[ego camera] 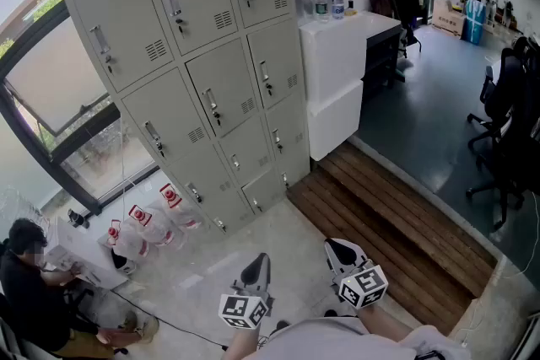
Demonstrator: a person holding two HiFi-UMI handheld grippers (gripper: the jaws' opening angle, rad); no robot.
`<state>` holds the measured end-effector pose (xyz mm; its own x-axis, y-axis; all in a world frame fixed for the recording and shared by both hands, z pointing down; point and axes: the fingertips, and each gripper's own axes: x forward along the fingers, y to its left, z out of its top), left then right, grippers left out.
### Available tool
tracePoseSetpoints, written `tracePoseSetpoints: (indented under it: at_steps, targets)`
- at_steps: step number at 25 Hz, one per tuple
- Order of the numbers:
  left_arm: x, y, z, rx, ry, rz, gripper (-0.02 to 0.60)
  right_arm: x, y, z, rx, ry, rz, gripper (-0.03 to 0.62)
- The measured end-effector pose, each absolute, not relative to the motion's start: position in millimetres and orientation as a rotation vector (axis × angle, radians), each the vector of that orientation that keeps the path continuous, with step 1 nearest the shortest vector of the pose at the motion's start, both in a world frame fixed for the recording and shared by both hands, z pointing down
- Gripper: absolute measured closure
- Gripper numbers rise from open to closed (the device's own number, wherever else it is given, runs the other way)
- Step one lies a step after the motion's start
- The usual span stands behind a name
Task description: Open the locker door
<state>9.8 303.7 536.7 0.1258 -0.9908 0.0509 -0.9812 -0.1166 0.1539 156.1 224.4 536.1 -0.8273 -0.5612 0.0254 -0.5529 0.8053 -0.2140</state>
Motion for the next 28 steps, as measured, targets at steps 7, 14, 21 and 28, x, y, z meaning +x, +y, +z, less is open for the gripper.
tracePoseSetpoints:
  at_steps: [7,14,21,28]
  targets:
    - [8.6,305.1,536.9,2.243,-1.976,-0.096,0.572,153.7,225.6,533.9,-0.914,2.951,-0.307,0.580]
    - [7.3,308.7,537.8,2.234,-1.976,-0.091,0.572,154.1,228.4,535.1,-0.926,2.946,-0.318,0.580]
    - [13.8,305.9,539.6,2.214,-2.004,-0.088,0.572,169.9,221.2,536.8,-0.933,2.914,-0.336,0.580]
    - [35.1,290.8,542.5,2.199,-2.032,-0.055,0.572,192.4,204.9,542.4,-0.911,2.912,-0.366,0.580]
